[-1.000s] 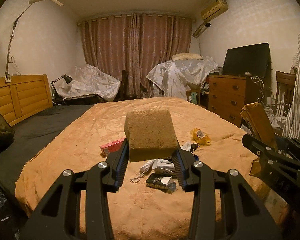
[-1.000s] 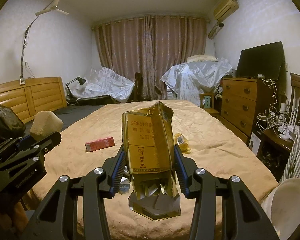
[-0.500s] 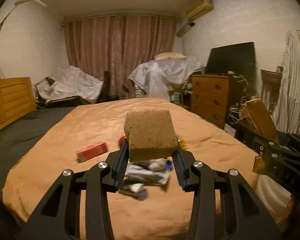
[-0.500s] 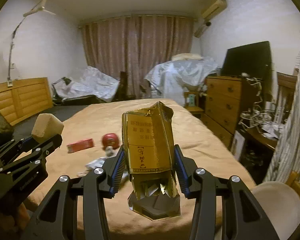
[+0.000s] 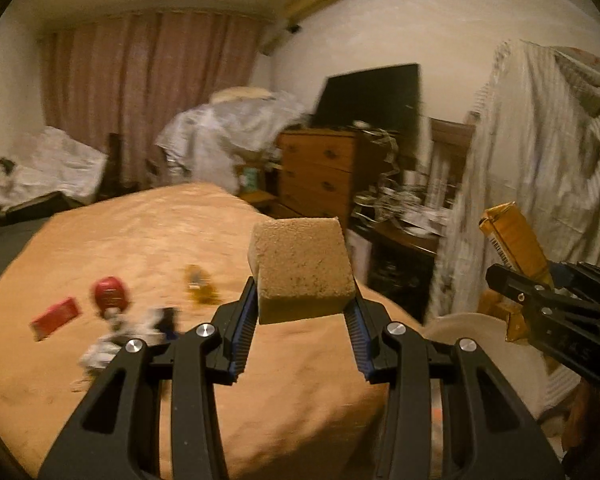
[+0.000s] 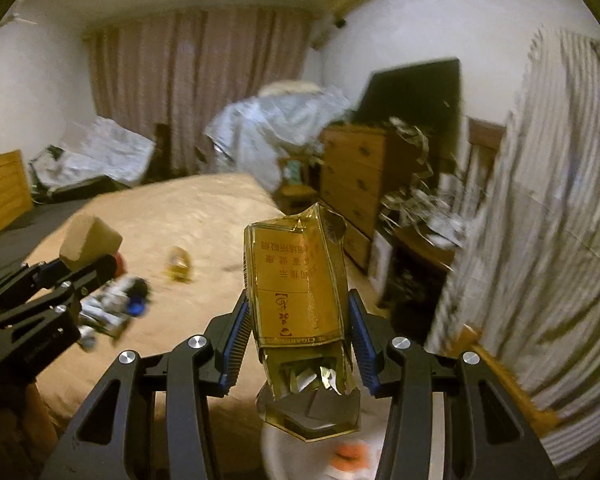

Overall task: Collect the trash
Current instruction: 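Carry the cream cube and gold box over the white bucket with both tools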

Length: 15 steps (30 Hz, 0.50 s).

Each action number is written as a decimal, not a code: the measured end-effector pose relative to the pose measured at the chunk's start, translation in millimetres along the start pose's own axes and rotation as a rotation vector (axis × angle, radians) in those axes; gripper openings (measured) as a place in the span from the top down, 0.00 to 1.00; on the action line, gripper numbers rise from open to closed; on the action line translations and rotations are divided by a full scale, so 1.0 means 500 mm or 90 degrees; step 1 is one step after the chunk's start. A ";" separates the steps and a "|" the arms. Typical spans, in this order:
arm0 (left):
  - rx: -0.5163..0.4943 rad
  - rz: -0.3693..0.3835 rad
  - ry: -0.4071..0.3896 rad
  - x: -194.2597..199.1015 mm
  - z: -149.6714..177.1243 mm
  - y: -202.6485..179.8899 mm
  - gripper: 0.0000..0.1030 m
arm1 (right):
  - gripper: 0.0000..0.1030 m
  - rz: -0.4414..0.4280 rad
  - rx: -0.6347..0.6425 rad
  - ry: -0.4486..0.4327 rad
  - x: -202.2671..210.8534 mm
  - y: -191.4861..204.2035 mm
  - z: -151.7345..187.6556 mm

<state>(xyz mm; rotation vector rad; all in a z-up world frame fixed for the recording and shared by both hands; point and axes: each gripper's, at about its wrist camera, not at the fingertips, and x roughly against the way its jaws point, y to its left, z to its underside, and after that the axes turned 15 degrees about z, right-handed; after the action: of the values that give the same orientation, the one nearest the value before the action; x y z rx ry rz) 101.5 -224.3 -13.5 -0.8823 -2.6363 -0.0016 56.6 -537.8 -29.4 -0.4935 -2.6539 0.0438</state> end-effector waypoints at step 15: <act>-0.012 0.189 0.202 -0.234 0.059 -0.177 0.61 | 0.54 0.018 -0.015 0.259 -0.242 -0.263 0.080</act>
<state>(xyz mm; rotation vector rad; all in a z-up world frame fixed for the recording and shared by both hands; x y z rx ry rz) 126.7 -360.2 -70.8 -1.1657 -2.1991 -0.0837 97.2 -701.4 -101.8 -0.4899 -2.2521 -0.0720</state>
